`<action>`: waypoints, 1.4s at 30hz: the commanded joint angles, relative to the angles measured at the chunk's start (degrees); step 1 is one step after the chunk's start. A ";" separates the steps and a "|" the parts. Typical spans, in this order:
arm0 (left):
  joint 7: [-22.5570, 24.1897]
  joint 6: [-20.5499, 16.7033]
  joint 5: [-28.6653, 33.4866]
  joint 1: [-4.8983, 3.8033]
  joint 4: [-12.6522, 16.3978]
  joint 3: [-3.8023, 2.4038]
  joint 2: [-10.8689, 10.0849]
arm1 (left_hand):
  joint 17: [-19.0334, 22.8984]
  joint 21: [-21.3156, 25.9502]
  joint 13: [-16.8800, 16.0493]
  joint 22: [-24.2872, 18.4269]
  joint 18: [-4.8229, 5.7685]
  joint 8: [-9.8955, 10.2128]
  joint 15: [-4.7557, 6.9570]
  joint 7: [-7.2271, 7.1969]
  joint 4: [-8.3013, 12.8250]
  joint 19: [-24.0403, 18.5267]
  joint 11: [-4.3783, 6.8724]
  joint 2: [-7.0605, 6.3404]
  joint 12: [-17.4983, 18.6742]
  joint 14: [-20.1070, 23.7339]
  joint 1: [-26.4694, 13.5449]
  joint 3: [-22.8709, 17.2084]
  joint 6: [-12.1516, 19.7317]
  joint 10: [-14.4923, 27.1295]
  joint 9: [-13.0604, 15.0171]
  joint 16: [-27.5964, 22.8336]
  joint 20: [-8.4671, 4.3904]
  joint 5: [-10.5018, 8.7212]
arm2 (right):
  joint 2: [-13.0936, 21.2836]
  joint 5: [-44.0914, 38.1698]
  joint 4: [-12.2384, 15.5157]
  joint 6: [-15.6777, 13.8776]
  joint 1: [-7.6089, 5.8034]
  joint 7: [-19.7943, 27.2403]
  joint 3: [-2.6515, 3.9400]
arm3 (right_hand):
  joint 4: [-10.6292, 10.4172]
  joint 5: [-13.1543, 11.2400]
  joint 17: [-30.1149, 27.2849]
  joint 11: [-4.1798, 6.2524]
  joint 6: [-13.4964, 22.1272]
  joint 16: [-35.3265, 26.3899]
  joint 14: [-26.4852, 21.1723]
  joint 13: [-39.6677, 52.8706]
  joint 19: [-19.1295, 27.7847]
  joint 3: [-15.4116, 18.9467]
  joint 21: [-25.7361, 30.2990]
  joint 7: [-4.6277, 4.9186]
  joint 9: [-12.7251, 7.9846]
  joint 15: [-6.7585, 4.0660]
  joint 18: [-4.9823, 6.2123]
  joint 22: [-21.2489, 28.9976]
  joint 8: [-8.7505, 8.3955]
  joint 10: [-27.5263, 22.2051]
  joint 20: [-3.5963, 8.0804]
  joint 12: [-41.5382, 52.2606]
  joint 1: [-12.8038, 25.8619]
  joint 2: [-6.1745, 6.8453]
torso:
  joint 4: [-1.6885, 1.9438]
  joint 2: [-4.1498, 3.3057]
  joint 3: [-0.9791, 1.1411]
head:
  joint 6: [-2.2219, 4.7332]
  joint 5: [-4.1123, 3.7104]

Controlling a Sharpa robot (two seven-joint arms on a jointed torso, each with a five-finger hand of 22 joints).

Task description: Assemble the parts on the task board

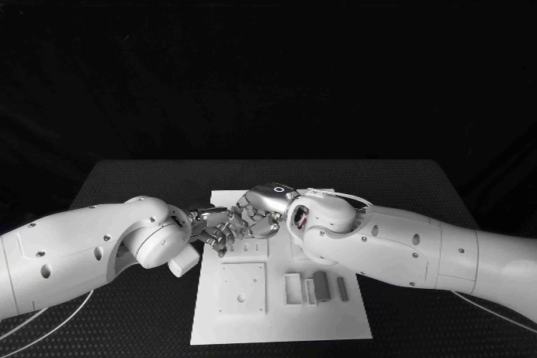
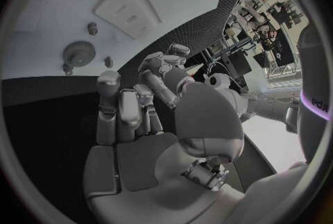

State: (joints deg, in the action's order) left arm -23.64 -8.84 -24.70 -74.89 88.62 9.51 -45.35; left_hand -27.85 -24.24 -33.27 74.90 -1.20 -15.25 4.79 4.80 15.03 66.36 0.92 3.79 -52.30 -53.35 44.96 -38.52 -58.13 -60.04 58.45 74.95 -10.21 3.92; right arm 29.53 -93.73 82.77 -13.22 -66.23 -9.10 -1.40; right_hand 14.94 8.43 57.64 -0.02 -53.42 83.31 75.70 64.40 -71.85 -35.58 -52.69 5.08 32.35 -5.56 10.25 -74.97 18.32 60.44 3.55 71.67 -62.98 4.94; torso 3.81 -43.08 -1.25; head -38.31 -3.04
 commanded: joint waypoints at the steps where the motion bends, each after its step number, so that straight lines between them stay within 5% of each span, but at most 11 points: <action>1: 1.43 0.39 0.94 -0.01 0.28 -0.04 0.11 | 0.09 -0.29 0.06 1.24 -1.11 -0.22 0.04 0.06 1.20 0.40 0.04 1.90 0.14 -0.47 2.87 -1.70 -0.41 -0.45 0.02 0.19 -0.18 -0.69 | -0.10 -0.03 -0.26 0.77 0.10 0.27 0.02 | 0.09 0.19 -0.07 -0.16 -1.77 -0.21 -0.12 -0.05 -0.13 -0.38 -0.01 1.45 0.10 -0.41 4.75 -0.88 0.17 -0.07 0.42 -0.10 0.11 -0.55 | -0.02 -0.01 0.01 | -0.01 -0.02; 10: 1.66 0.17 1.58 -0.01 0.15 -0.04 0.08 | 0.10 -0.41 0.04 1.26 -1.07 -0.29 0.03 0.08 0.89 0.62 0.03 1.99 0.08 -0.64 2.74 -1.63 -0.54 -0.66 -0.08 0.29 -0.17 -1.04 | -0.01 0.21 -0.43 0.60 0.21 0.34 0.02 | 0.12 0.17 -0.18 -0.19 -1.58 -0.27 -0.18 -0.20 -0.12 -0.31 0.04 1.49 0.11 -0.39 4.75 -0.88 0.00 -0.29 0.39 -0.25 0.26 -0.29 | 0.00 0.00 0.00 | -0.01 0.01; 14: 1.51 0.25 1.58 -0.01 -0.02 -0.04 0.00 | 0.09 -0.48 0.03 1.27 -1.08 -0.35 0.04 0.05 0.65 0.73 0.06 2.21 0.05 -0.73 2.52 -1.53 -0.68 -0.79 -0.11 0.37 -0.18 -1.13 | 0.41 0.81 -0.55 -0.82 0.21 0.35 0.01 | -0.16 0.18 -0.53 -0.53 -0.17 -0.47 -0.35 -0.25 -0.13 -0.04 0.22 1.87 -0.13 -0.10 4.75 -0.82 -0.97 -0.65 0.35 -0.46 0.98 0.95 | 0.00 0.01 0.01 | 0.04 0.06; 19: 1.22 1.20 1.58 -0.01 -0.15 -0.04 -0.16 | 0.03 -0.63 -0.01 1.29 -1.14 -0.47 0.10 -0.03 0.52 0.91 0.15 2.39 -0.04 -0.92 2.27 -1.40 -0.92 -1.05 -0.13 0.56 -0.24 -1.15 | 1.36 1.39 -0.70 -2.91 0.21 0.30 0.01 | -0.16 0.18 -0.53 -0.53 -0.17 -0.47 -0.35 -0.25 -0.13 -0.04 0.22 1.87 -0.13 -0.10 4.75 -0.82 -0.97 -0.65 0.35 -0.46 0.98 0.95 | -0.01 0.01 0.02 | 0.04 0.16; 20: 1.20 1.51 1.58 -0.01 -0.19 -0.04 -0.17 | 0.02 -0.65 -0.02 1.30 -1.15 -0.48 0.11 -0.05 0.52 0.94 0.16 2.40 -0.05 -0.94 2.25 -1.39 -0.95 -1.08 -0.13 0.58 -0.25 -1.16 | 1.58 1.40 -0.70 -2.89 0.21 0.31 0.01 | -0.41 -0.05 -1.92 -1.04 2.93 -0.90 -1.06 -0.31 -0.03 0.80 0.30 2.47 -0.85 0.24 4.71 -0.79 -2.71 -1.09 0.23 -0.73 2.30 3.31 | -0.01 0.02 0.03 | 0.04 0.18; 23: 1.07 2.56 1.42 -0.01 -0.38 -0.04 -0.22 | 0.00 -0.70 -0.03 1.31 -1.18 -0.50 0.14 -0.08 0.58 0.98 0.19 2.32 -0.07 -0.99 2.26 -1.38 -1.00 -1.14 -0.14 0.63 -0.27 -1.16 | 2.32 1.83 -0.55 -3.26 0.21 0.34 0.02 | -2.34 0.24 -2.44 -2.41 5.08 -1.39 -1.31 -0.35 -0.03 -0.40 0.89 3.85 -1.41 1.70 4.75 -0.49 -4.08 -2.30 0.43 -1.19 2.18 4.41 | -0.02 0.00 0.06 | 0.08 0.26; 29: 0.73 3.66 0.88 0.01 -1.63 -0.02 0.48 | -0.02 -0.83 -0.04 1.31 -1.26 -0.45 0.23 -0.13 0.87 1.10 0.27 2.03 -0.08 -1.06 2.68 -1.55 -0.99 -1.25 -0.24 0.71 -0.35 -1.15 | 4.43 2.06 0.43 -3.98 0.21 0.21 0.14 | -3.10 0.16 -2.57 -2.72 5.77 -1.51 -1.34 -0.36 -0.12 -0.79 1.08 4.17 -1.61 2.00 4.75 -0.52 -4.57 -2.59 0.49 -1.12 1.63 4.86 | -0.10 -0.07 0.10 | 0.18 0.67; 42: -1.25 4.31 -2.58 0.02 -3.29 0.01 1.08 | -0.32 -1.85 -0.36 1.35 -1.44 -0.81 0.91 -0.68 0.19 2.48 0.87 1.65 -0.72 -2.42 2.41 -0.58 -2.41 -2.81 -0.63 1.59 -0.82 -1.16 | 8.87 3.42 0.60 -5.56 0.11 -0.14 1.92 | -3.67 0.14 -2.57 -2.77 5.59 -1.54 -1.34 -0.44 -0.20 -0.85 1.13 4.21 -1.60 2.06 4.75 -0.57 -4.52 -2.60 0.48 -1.09 1.59 4.65 | -0.09 -0.06 0.17 | -0.01 0.78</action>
State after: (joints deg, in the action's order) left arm -23.90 -5.98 -25.12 -74.86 85.30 9.54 -44.55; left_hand -28.11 -25.79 -33.59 74.93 -1.16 -15.82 5.53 3.96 14.76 68.42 1.47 3.95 -52.84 -55.11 45.40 -38.79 -60.21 -62.18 57.70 76.29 -11.05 2.59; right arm 38.20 -90.97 83.21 -17.77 -66.11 -9.06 0.44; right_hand 11.61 8.39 55.11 -2.49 -48.69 82.04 74.21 64.00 -72.17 -36.53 -51.79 8.26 30.80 -3.89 10.22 -74.97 13.98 57.93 3.65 70.67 -61.32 9.44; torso 3.63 -43.17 -1.10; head -38.20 -2.24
